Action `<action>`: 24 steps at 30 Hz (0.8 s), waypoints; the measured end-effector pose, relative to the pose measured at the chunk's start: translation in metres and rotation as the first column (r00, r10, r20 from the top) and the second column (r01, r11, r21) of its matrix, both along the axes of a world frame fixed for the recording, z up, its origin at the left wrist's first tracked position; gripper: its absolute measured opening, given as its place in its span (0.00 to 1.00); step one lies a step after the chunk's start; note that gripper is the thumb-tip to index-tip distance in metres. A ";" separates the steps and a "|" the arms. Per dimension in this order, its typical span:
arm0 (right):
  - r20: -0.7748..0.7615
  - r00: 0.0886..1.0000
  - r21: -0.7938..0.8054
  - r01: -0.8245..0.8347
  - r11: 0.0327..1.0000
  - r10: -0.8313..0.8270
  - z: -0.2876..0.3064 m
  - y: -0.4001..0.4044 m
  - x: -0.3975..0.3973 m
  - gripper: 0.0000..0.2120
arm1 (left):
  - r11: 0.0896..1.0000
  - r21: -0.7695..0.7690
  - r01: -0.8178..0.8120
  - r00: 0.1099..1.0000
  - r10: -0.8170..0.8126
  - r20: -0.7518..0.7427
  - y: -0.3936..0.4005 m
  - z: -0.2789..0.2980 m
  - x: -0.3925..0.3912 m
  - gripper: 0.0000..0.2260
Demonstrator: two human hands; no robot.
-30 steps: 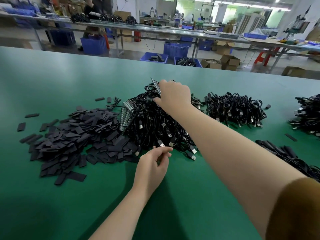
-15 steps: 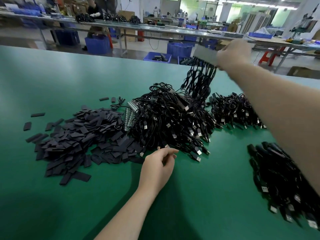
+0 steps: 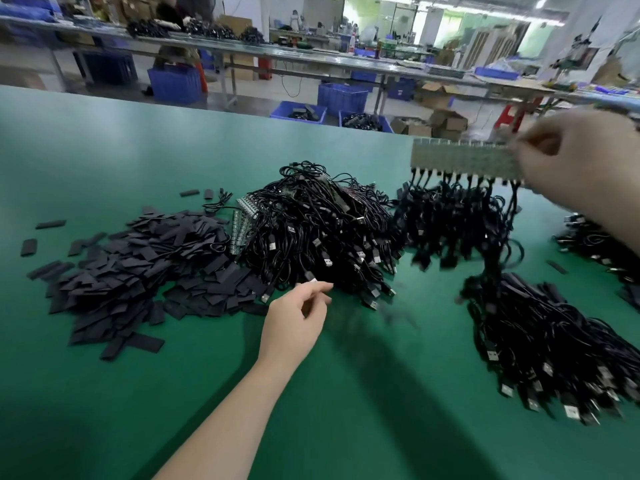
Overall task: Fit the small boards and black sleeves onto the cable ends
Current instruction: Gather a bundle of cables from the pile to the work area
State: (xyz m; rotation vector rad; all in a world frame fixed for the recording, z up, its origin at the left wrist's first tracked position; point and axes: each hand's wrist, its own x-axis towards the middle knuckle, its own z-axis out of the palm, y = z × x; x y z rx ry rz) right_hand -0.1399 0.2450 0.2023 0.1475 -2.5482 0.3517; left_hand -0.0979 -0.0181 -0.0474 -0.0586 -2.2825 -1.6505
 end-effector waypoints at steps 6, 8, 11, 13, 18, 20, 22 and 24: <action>0.092 0.995 -0.081 -0.037 0.996 0.044 -0.051 0.038 0.066 0.05 | 0.998 0.038 0.052 0.998 -0.051 -0.034 0.000 0.003 0.005 0.13; 0.024 0.999 -0.040 -0.028 0.999 0.029 -0.065 0.051 0.081 0.05 | 0.997 0.047 0.065 0.997 -0.063 -0.038 0.000 0.004 0.005 0.12; -0.081 0.996 0.084 0.042 0.996 -0.035 -0.069 0.037 0.106 0.05 | 0.997 0.060 0.055 0.998 -0.054 -0.020 0.002 0.005 0.006 0.12; -0.066 0.997 0.032 0.031 0.999 -0.029 -0.066 -0.002 0.126 0.04 | 0.995 0.080 0.063 0.998 -0.064 0.014 0.001 0.010 0.006 0.10; 0.248 0.968 0.135 -0.083 0.987 0.048 -0.099 -0.100 0.140 0.05 | 0.873 0.380 0.306 0.770 -0.462 0.440 -0.017 0.032 0.004 0.16; 0.359 0.929 0.162 -0.156 0.974 0.089 -0.127 -0.127 0.134 0.06 | 0.833 0.463 0.304 0.651 -0.536 0.538 -0.021 0.035 0.002 0.18; 0.432 0.874 0.061 -0.272 0.960 0.220 -0.149 -0.149 0.131 0.09 | 0.886 0.385 0.257 0.661 -0.452 0.600 -0.024 0.033 -0.002 0.16; 0.459 0.801 -0.179 -0.341 0.923 0.385 -0.166 -0.159 0.129 0.12 | 0.943 0.216 0.252 0.727 -0.332 0.601 -0.028 0.028 -0.004 0.17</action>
